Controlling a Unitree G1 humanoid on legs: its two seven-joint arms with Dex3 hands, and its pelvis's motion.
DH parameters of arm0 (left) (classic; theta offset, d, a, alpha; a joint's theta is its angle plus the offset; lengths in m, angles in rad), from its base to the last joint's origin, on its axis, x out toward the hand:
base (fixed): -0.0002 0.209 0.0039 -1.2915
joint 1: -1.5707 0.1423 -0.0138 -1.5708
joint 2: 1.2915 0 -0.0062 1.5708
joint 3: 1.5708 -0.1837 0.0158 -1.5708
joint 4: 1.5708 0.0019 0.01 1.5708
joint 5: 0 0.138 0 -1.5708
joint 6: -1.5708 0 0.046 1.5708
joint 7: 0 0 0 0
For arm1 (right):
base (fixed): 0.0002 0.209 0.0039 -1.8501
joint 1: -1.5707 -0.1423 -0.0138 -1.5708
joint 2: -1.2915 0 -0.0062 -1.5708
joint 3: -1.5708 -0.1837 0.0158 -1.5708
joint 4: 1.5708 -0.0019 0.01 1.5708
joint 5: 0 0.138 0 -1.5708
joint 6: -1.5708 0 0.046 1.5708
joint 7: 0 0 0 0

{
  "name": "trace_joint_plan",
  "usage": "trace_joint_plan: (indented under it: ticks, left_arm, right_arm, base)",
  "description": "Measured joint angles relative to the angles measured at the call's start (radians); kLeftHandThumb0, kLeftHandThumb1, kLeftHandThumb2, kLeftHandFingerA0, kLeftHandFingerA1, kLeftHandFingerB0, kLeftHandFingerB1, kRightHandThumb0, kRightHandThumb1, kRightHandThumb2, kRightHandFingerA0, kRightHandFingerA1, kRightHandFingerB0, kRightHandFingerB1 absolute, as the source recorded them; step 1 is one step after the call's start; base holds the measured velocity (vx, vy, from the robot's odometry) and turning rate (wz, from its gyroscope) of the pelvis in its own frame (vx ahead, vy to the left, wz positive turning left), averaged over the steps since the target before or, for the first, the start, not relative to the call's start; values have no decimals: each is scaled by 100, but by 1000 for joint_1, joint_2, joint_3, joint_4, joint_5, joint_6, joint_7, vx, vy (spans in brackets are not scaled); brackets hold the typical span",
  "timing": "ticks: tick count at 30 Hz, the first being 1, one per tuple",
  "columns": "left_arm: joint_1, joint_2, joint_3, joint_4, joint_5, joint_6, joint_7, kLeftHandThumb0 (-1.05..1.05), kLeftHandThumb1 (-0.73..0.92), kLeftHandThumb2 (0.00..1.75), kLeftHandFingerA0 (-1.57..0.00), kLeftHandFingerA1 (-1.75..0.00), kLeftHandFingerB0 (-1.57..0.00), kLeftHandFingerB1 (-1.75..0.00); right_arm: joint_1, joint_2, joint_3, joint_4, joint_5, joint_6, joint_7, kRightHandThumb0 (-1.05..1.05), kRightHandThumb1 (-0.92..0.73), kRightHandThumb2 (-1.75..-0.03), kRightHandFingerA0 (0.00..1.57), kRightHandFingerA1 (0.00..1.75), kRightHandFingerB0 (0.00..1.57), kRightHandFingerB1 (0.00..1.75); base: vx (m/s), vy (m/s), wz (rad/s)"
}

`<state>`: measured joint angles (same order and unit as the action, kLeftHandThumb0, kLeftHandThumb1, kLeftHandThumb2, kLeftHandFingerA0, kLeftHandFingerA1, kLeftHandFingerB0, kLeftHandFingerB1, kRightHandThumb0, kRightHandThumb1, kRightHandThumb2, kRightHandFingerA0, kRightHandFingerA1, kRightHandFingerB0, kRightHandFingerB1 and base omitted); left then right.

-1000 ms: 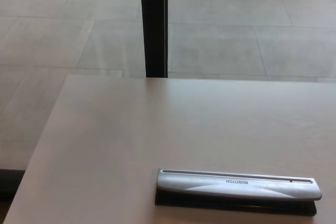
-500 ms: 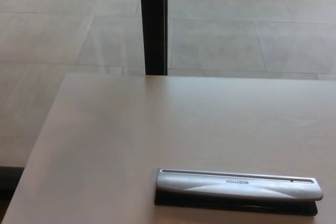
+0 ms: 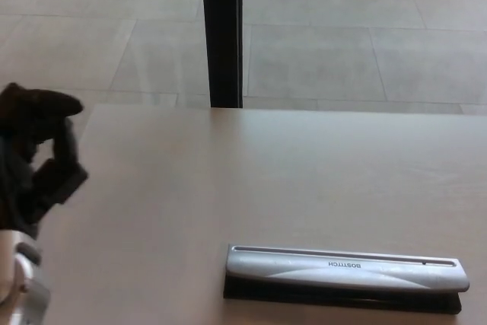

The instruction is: A hole pucnch is kept on the middle on the desk infront of the robot and the robot uses both its hands as fists to press on it and use it

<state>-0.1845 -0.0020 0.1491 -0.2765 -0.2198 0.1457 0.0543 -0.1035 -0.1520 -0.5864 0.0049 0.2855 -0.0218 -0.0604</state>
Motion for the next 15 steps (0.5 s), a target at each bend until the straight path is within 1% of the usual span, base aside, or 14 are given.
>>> trace_joint_plan:
  ticks: [1,2,3,6,7,8,9,10,11,13,15]
  left_arm:
    - [0,-12,-28,-14,0,10,0,-24,71,101,-80,-175,-63,-148]
    - [0,-24,-58,-31,-1,21,0,-28,68,109,-87,-175,-61,-149]
    - [0,-45,-101,-51,-2,38,0,-31,65,113,-90,-175,-63,-150]
    - [0,-84,-177,-71,-8,71,-2,-33,66,111,-92,-175,-61,-148]
    - [0,-100,-208,-76,-13,88,-3,-32,65,110,-93,-175,-62,-147]
    - [0,-113,-229,-78,-17,100,-3,-30,67,109,-93,-175,-61,-148]
    - [0,-121,-244,-79,-20,108,-4,-29,66,112,-96,-175,-59,-154]
    - [0,-129,-262,-80,-23,120,-5,-29,66,112,-96,-175,-59,-154]
    - [0,-138,-280,-81,-26,134,-5,-29,67,111,-96,-175,-59,-156]
    - [0,-156,-311,-82,-33,160,-5,-29,67,111,-96,-175,-60,-157]
    - [0,-172,-339,-82,-39,186,-5,-32,67,114,-96,-175,-61,-161]
  right_arm:
    - [8,16,24,-25,1,6,0,-26,-82,-92,93,175,48,159]
    - [18,32,50,-55,2,13,1,-28,-77,-104,98,175,49,167]
    - [31,53,91,-96,2,24,2,-28,-75,-104,99,175,51,168]
    - [60,87,170,-166,2,44,7,-30,-74,-104,99,175,55,166]
    - [73,100,205,-194,2,54,10,-30,-77,-104,101,175,52,169]
    - [81,110,228,-212,2,60,13,-32,-76,-104,104,175,53,170]
    - [88,115,246,-222,2,65,15,-34,-77,-106,106,175,51,174]
    - [97,121,267,-236,2,71,17,-34,-77,-106,106,175,51,174]
    - [105,125,290,-251,2,79,19,-34,-78,-102,105,175,50,172]
    - [115,129,332,-276,2,95,24,-34,-75,-105,105,175,52,169]
    - [126,132,370,-300,1,112,28,-35,-73,-104,106,175,56,159]
  base:
    - [0,0,0]
    - [0,0,0]
    - [0,0,0]
    - [0,0,0]
    - [0,0,0]
    - [0,0,0]
    - [0,0,0]
    - [0,0,0]
    - [0,0,0]
    - [0,0,0]
    - [0,0,0]
